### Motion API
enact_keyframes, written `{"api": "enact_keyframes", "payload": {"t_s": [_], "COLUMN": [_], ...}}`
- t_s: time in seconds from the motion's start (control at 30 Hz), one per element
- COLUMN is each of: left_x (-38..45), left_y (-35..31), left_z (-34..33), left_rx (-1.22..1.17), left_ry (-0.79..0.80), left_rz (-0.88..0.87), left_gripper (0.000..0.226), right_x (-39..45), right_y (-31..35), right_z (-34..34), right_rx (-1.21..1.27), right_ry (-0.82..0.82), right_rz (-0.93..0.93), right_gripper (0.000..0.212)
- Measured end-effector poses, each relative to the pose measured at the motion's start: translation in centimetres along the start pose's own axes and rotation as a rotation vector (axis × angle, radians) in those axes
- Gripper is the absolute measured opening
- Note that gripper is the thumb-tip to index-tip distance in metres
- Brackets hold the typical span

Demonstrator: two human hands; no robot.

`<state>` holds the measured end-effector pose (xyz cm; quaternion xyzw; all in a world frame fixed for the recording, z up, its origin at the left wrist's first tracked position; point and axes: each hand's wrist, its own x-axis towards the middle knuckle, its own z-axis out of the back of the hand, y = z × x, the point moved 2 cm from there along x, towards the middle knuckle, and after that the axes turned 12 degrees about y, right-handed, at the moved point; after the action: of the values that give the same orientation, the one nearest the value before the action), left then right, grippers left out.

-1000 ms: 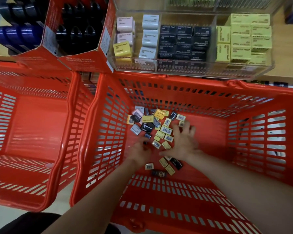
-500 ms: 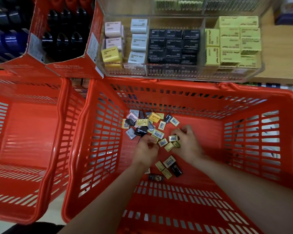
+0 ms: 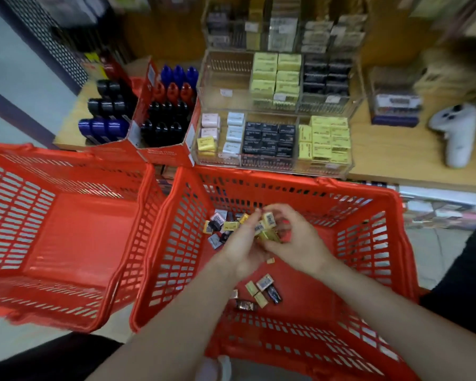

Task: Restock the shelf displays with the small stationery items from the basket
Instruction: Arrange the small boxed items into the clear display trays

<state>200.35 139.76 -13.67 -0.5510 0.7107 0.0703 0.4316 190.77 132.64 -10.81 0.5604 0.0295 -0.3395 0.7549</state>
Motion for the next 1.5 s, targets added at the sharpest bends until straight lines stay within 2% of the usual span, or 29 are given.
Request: {"api": "enact_keyframes", "payload": {"t_s": [0.07,0.13,0.23,0.33,0.43,0.53,0.6,0.73,0.8,0.93,1.03,1.2,1.33,1.5], "left_x": [-2.9,-6.0,-9.7,-12.3,-12.9,-12.1,-11.3,-9.8,-9.1,-7.9,-7.2,-6.5,-6.0,-6.1], "left_y": [-2.1,-3.8,-6.1,-7.3,-8.0,-8.4,-8.8,-9.9,-10.1,-9.7,-9.3,-9.2,-9.1,-9.9], "left_z": [-1.9,-3.8,-6.6,-9.0,-11.2,-13.3,-14.1,-14.6,-15.0,-16.1,-16.6,-16.8,-16.7,-15.6], "left_rx": [0.048,0.125,0.297,0.420,0.505,0.509,0.518,0.631,0.767,1.004,0.976,0.812,0.730,0.411], "left_ry": [0.054,0.149,0.213,0.259,0.269,0.261,0.232,0.151,0.137,0.142,0.143,0.100,0.056,0.064], "left_rz": [-0.005,-0.016,-0.043,-0.069,-0.060,-0.076,-0.110,-0.204,-0.259,-0.314,-0.320,-0.261,-0.219,-0.073], "left_gripper": [0.048,0.046,0.028,0.009,0.008,0.005,0.015,0.023,0.022,0.018,0.022,0.020,0.015,0.018], "right_x": [-1.4,-2.7,-4.4,-6.7,-8.3,-8.7,-8.7,-8.6,-8.7,-8.5,-8.2,-7.5,-6.3,-3.3], "right_y": [3.1,5.9,10.2,12.7,13.8,13.8,13.3,12.5,12.3,11.6,10.7,9.8,7.9,4.2], "right_z": [2.0,3.9,6.3,8.3,10.2,12.3,13.4,14.8,15.3,15.8,16.0,15.8,16.5,17.6], "right_rx": [0.147,0.149,-0.048,-0.072,-0.164,-0.330,-0.207,0.373,0.588,0.655,0.531,0.096,-0.184,-0.453], "right_ry": [-0.004,0.009,0.062,0.078,0.067,-0.044,-0.082,-0.065,-0.023,-0.008,-0.118,-0.281,-0.415,-0.438], "right_rz": [0.020,-0.010,0.025,0.079,0.122,0.095,0.051,-0.029,-0.057,-0.044,-0.034,0.069,0.116,-0.008], "right_gripper": [0.052,0.042,0.039,0.038,0.034,0.039,0.042,0.020,0.019,0.020,0.023,0.028,0.021,0.030]}}
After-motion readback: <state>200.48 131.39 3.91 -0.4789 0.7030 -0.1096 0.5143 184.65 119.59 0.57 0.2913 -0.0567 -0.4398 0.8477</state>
